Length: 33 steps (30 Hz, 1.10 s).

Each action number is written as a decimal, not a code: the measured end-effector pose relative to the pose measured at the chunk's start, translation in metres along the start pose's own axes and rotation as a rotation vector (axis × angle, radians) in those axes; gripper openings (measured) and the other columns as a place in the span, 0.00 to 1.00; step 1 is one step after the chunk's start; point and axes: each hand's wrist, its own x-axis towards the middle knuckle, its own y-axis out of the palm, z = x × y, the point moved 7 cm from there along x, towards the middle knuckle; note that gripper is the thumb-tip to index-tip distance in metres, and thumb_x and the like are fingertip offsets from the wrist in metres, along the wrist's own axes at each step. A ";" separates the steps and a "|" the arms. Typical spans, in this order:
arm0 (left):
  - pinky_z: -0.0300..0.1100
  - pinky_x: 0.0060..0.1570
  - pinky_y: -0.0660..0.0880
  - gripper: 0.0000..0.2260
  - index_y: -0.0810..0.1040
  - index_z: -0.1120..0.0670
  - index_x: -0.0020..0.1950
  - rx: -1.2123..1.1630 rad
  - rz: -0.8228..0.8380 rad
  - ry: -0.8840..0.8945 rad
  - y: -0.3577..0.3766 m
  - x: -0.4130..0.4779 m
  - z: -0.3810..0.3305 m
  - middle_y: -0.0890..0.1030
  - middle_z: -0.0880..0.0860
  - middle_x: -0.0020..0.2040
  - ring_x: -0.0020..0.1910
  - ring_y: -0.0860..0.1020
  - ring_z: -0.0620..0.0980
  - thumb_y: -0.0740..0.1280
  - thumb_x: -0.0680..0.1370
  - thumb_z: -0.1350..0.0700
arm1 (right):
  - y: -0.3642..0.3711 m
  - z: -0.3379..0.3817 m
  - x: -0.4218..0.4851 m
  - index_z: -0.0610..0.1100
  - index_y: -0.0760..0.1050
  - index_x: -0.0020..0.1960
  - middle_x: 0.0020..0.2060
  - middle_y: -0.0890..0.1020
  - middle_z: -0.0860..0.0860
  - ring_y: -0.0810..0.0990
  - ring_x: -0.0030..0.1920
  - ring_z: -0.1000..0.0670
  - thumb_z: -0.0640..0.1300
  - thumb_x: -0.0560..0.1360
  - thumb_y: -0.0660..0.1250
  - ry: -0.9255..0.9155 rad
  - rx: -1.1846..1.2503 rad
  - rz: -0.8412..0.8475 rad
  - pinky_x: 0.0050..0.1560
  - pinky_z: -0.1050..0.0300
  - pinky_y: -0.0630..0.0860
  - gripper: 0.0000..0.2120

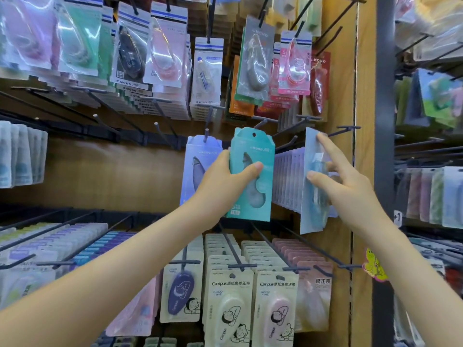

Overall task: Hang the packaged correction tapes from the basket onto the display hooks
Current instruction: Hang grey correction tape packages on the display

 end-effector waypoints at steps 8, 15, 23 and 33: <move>0.41 0.45 0.80 0.12 0.70 0.49 0.59 -0.025 -0.044 -0.074 0.007 0.011 0.015 0.80 0.45 0.53 0.47 0.82 0.45 0.65 0.78 0.46 | 0.009 -0.004 -0.001 0.66 0.55 0.74 0.57 0.75 0.36 0.75 0.53 0.40 0.48 0.79 0.62 0.031 -0.065 0.069 0.39 0.66 0.70 0.29; 0.46 0.50 0.80 0.14 0.69 0.48 0.61 -0.086 -0.027 -0.130 0.012 0.012 0.021 0.80 0.47 0.54 0.49 0.82 0.47 0.65 0.79 0.47 | 0.013 -0.007 -0.002 0.67 0.54 0.74 0.57 0.75 0.48 0.76 0.46 0.51 0.49 0.79 0.62 0.027 -0.041 0.074 0.36 0.70 0.71 0.29; 0.45 0.48 0.80 0.13 0.70 0.49 0.61 0.031 -0.028 -0.117 0.009 0.010 0.018 0.80 0.47 0.56 0.48 0.82 0.47 0.65 0.78 0.46 | 0.017 0.000 -0.005 0.70 0.53 0.72 0.61 0.68 0.58 0.74 0.47 0.60 0.49 0.79 0.62 0.009 0.008 0.088 0.40 0.67 0.70 0.29; 0.38 0.36 0.78 0.14 0.67 0.51 0.60 -0.052 -0.098 -0.195 0.010 0.015 0.029 0.80 0.49 0.56 0.43 0.81 0.45 0.64 0.79 0.47 | 0.012 -0.009 0.000 0.68 0.53 0.74 0.66 0.71 0.52 0.73 0.50 0.54 0.49 0.79 0.62 0.024 -0.078 0.033 0.41 0.64 0.70 0.30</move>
